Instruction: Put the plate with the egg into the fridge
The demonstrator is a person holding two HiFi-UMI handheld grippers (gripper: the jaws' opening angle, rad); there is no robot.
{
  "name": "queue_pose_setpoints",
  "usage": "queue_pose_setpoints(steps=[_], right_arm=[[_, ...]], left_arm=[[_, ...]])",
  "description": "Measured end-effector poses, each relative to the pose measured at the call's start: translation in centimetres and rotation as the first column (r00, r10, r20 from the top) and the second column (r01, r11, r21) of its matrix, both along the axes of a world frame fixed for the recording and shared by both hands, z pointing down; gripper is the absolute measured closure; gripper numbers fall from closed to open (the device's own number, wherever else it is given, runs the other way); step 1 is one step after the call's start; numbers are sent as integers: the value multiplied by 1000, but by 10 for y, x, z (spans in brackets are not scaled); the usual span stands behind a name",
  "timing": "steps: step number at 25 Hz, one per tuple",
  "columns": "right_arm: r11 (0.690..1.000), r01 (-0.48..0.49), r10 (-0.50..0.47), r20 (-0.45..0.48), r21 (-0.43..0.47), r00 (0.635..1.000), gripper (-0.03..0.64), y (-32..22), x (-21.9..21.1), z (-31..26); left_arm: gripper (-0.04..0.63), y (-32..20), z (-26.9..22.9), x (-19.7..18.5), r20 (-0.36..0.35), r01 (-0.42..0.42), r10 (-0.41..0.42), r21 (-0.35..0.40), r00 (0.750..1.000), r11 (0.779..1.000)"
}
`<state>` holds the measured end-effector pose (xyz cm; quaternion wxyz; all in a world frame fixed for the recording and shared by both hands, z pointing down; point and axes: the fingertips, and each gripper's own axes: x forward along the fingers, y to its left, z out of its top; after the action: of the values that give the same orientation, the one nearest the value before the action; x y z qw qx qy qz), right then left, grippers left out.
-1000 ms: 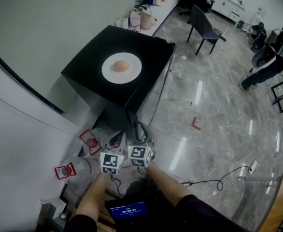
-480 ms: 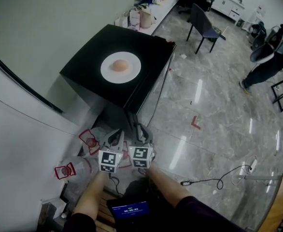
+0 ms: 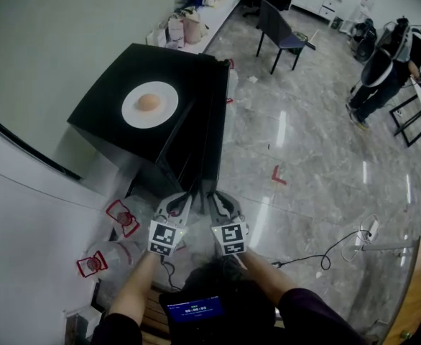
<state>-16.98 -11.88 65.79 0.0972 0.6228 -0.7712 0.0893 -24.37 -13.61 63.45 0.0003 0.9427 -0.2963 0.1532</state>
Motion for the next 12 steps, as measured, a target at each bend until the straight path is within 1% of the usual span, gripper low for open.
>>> queue_pose_setpoints(steps=[2, 5, 9, 11, 12], right_arm=[[1000, 29, -29, -8, -11, 1000, 552, 11, 21, 1], [999, 31, -32, -30, -31, 999, 554, 22, 53, 3], [998, -9, 4, -88, -57, 996, 557, 35, 97, 4], [999, -18, 14, -112, -41, 994, 557, 44, 118, -3], [1000, -23, 20, -102, -21, 995, 555, 51, 131, -9]], left_arm=[[583, 14, -6, 35, 9, -89, 89, 16, 996, 996], [583, 27, -13, 78, 9, -173, 173, 23, 985, 985], [583, 43, -15, 126, 20, -235, 235, 27, 972, 972], [583, 50, -16, 149, 24, -251, 250, 29, 968, 968], [583, 52, -16, 159, 25, -254, 254, 29, 967, 967]])
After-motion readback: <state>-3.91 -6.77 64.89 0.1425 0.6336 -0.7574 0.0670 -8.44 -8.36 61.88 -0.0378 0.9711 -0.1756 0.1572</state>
